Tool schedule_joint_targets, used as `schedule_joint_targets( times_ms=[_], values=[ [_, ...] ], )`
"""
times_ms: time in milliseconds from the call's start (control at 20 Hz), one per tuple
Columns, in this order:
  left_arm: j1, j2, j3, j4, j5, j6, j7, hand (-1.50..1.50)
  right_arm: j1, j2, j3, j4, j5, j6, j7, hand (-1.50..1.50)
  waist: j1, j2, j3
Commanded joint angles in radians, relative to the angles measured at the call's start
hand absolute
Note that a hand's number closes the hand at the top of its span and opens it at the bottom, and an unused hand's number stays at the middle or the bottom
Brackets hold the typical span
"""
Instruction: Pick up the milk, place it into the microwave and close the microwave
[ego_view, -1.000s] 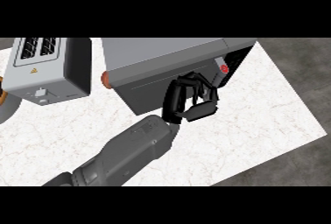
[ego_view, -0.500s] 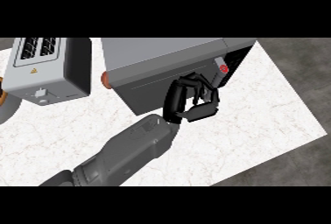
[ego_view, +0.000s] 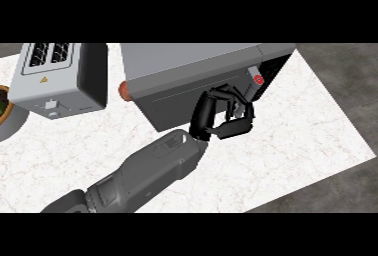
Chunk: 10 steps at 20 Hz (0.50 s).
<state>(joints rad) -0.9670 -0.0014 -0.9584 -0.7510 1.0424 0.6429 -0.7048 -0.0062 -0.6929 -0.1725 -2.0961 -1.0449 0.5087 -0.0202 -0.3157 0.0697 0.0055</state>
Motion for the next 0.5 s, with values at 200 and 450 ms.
schedule_joint_targets(
  times_ms=[200,450],
  values=[
    [0.032,0.001,0.051,0.169,0.074,0.068,0.052,1.5,0.02,-0.024,-0.05,-0.009,-0.028,0.003,0.005,-1.5,0.046,0.005,-0.005],
    [0.03,0.001,0.043,0.17,0.108,0.028,0.057,-1.5,0.048,-0.029,-0.065,-0.029,-0.042,-0.007,0.016,-1.5,0.076,-0.004,-0.006]
  ],
)
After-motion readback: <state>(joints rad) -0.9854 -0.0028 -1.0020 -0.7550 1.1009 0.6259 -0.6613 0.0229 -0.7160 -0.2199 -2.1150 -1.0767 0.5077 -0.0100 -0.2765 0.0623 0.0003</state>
